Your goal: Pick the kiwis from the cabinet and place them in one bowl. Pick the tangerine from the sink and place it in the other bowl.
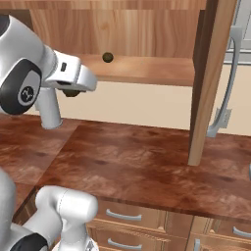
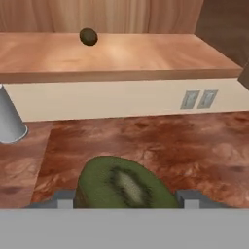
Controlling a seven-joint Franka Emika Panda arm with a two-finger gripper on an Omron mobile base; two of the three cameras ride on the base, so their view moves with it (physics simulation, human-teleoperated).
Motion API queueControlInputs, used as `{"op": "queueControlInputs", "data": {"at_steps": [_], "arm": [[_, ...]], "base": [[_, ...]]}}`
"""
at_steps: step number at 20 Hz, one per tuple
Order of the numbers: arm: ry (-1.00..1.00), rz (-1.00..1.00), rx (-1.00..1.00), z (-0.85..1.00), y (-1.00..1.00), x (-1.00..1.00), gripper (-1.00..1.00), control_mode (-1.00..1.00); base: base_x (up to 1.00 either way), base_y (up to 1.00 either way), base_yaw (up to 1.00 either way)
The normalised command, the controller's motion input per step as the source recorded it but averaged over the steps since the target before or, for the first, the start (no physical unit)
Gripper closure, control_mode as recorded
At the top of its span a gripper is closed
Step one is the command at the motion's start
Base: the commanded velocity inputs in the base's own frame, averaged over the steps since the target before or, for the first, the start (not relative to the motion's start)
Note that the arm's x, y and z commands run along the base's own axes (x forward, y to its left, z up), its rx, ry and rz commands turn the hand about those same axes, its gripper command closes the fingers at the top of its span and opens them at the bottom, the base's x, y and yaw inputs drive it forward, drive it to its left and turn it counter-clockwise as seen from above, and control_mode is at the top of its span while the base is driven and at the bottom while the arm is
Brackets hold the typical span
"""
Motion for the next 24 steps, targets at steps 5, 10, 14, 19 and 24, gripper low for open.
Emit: {"op": "queueControlInputs", "data": {"at_steps": [5,10,14,19,24], "arm": [[0.13,0.0,0.0,-0.14,0.04,-0.06,1.0,-1.0],[0.1,0.01,0.0,-0.39,0.0,-0.2,1.0,-1.0],[0.07,0.02,0.0,-0.44,0.0,-0.17,1.0,-1.0],[0.04,0.01,0.0,-0.4,0.0,-0.07,1.0,-1.0],[0.0,0.0,0.0,-0.26,0.0,0.0,1.0,-1.0]], "base": [[0.0,0.0,0.0],[0.0,0.0,0.0],[0.0,0.0,0.0],[0.0,0.0,0.0],[0.0,0.0,0.0]]}}
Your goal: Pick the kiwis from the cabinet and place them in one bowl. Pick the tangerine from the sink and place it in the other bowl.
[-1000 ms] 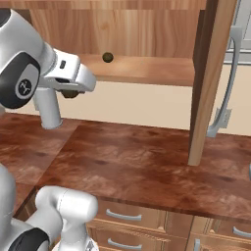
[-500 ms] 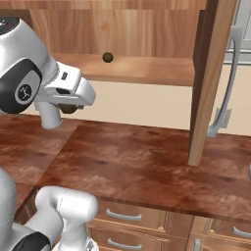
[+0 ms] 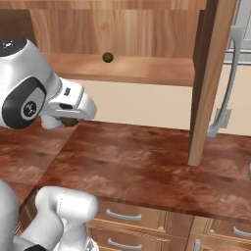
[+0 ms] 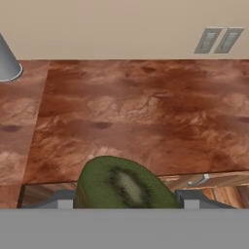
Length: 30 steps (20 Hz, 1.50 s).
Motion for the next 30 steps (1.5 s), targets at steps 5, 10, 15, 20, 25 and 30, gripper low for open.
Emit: {"op": "queueControlInputs", "data": {"at_steps": [5,10,15,20,25,30], "arm": [[0.0,0.01,0.0,-0.26,0.0,0.0,1.0,-1.0],[0.0,0.0,0.0,-0.3,0.0,-0.07,1.0,-1.0],[0.0,0.0,0.0,-0.14,0.0,-0.06,1.0,1.0],[0.0,0.0,0.0,0.0,0.0,0.0,1.0,1.0],[0.0,0.0,0.0,0.0,0.0,0.0,1.0,1.0],[0.0,0.0,0.0,0.0,0.0,0.0,1.0,1.0]], "base": [[0.0,0.0,0.0],[0.0,0.0,0.0],[-0.08,-0.02,0.0],[-0.54,-0.22,0.0],[-0.68,-0.42,0.0],[-0.39,-0.52,0.0]]}}
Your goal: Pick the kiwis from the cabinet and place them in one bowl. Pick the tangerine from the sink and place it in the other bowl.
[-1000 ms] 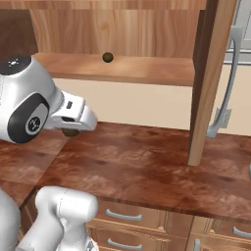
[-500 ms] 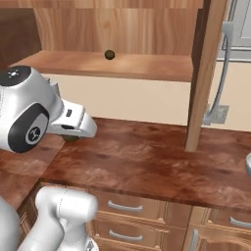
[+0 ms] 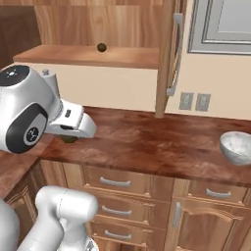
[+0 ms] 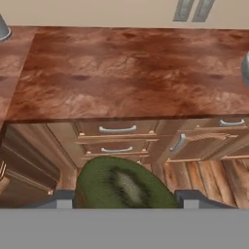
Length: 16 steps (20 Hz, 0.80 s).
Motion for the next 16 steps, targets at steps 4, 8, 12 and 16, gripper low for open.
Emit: {"op": "queueControlInputs", "data": {"at_steps": [4,8,12,16], "arm": [[0.0,0.0,0.0,0.0,0.0,0.0,1.0,1.0],[0.0,0.0,0.0,0.0,0.0,0.0,1.0,1.0],[0.0,0.0,0.0,0.0,0.0,0.0,1.0,1.0],[0.0,0.0,0.0,0.0,0.0,0.0,1.0,1.0]], "base": [[-0.21,-0.72,0.0],[-0.1,-0.76,0.0],[-0.07,-0.76,0.0],[0.0,-0.77,0.0]]}}
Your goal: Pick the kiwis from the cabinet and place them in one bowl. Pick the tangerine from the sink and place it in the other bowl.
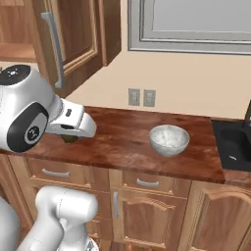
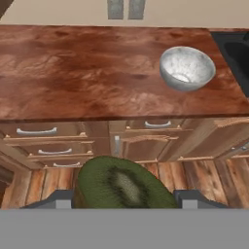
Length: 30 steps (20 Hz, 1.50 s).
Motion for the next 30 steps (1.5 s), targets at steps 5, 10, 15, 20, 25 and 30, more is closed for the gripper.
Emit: {"op": "queueControlInputs", "data": {"at_steps": [5,10,15,20,25,30], "arm": [[0.0,0.0,0.0,0.0,0.0,0.0,1.0,1.0],[0.0,0.0,0.0,0.0,0.0,0.0,1.0,1.0],[0.0,0.0,0.0,0.0,0.0,0.0,1.0,1.0],[0.0,0.0,0.0,0.0,0.0,0.0,1.0,1.0],[0.0,0.0,0.0,0.0,0.0,0.0,1.0,1.0],[0.0,0.0,0.0,0.0,0.0,0.0,1.0,1.0]], "base": [[0.0,-0.73,0.0],[0.0,-0.65,-0.01],[0.04,-0.45,0.0],[0.26,-0.19,0.0],[0.46,-0.03,0.0],[0.5,-0.04,0.0]]}}
